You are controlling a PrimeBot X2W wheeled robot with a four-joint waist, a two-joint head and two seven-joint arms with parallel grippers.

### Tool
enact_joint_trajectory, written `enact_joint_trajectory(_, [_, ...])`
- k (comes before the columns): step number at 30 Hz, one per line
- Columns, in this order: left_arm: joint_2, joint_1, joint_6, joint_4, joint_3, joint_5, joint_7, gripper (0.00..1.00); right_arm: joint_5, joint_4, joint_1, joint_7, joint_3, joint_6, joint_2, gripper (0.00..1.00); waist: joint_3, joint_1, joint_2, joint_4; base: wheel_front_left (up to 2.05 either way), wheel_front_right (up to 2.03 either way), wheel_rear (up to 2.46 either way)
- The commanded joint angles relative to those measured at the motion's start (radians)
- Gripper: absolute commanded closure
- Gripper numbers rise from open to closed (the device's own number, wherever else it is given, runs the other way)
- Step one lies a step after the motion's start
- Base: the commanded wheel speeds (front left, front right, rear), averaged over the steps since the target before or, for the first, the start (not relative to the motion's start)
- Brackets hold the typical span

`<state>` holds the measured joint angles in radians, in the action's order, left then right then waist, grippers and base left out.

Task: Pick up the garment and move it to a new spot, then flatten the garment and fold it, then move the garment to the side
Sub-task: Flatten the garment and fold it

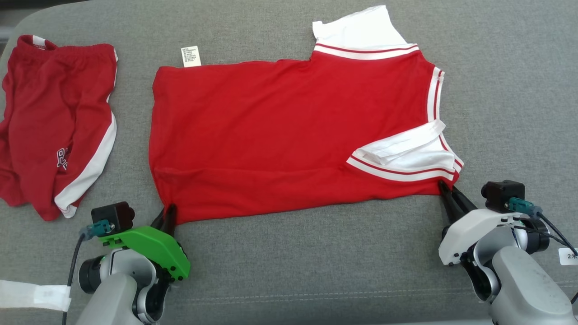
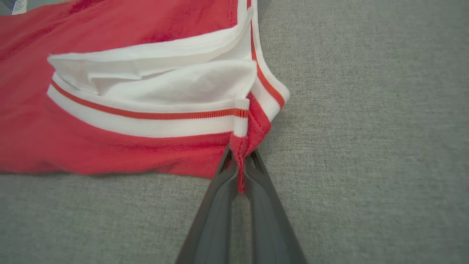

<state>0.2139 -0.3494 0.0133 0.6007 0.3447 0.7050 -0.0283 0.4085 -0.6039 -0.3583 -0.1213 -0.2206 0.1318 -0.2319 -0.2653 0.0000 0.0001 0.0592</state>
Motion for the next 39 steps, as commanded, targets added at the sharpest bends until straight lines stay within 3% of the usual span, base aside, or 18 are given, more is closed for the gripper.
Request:
enact_joint_trajectory(1, [-0.004,0.047,0.010,-0.009,0.001,0.019,-0.013,1.00,0.018,-0.005,0.025,-0.004,0.000,-0.002,-0.013,1.00,0.005,0.0000,-0.0001,0.001,0.00,0.00,0.00])
enact_joint_trajectory(14, [0.087,0.169,-0.008,-0.232,-0.009,0.052,-0.102,1.00,0.082,0.154,0.209,0.012,0.056,-0.002,-0.020,1.00,0.041,0.0000,-0.0001,-0.016,0.00,0.00,0.00])
enact_joint_trajectory(25, [0.156,0.297,-0.084,-0.431,-0.029,0.077,-0.197,1.00,0.043,0.328,0.372,0.071,0.155,-0.002,0.074,1.00,0.061,0.0000,-0.0001,-0.049,0.00,0.00,0.00])
enact_joint_trajectory(26, [0.158,0.300,-0.087,-0.437,-0.030,0.079,-0.201,1.00,0.031,0.334,0.376,0.077,0.160,-0.002,0.078,0.43,0.060,0.0000,-0.0001,-0.051,0.00,0.00,0.00])
enact_joint_trajectory(27, [0.159,0.302,-0.090,-0.443,-0.032,0.078,-0.201,0.79,0.023,0.341,0.377,0.081,0.164,-0.002,0.082,0.00,0.059,0.0000,-0.0001,-0.052,0.00,0.00,0.00])
enact_joint_trajectory(28, [0.159,0.302,-0.096,-0.448,-0.034,0.073,-0.193,0.49,0.018,0.350,0.375,0.078,0.169,-0.002,0.087,0.00,0.059,0.0000,-0.0001,-0.053,0.00,0.00,0.00])
enact_joint_trajectory(29, [0.158,0.302,-0.099,-0.451,-0.035,0.069,-0.189,0.00,0.010,0.356,0.374,0.079,0.174,-0.002,0.091,0.00,0.060,0.0000,-0.0001,-0.053,0.00,0.00,0.00])
enact_joint_trajectory(39, [0.130,0.286,-0.202,-0.487,-0.060,-0.033,-0.030,0.00,-0.121,0.444,0.351,0.054,0.229,-0.002,0.080,0.00,0.102,0.0000,-0.0001,-0.046,0.00,0.00,0.00])
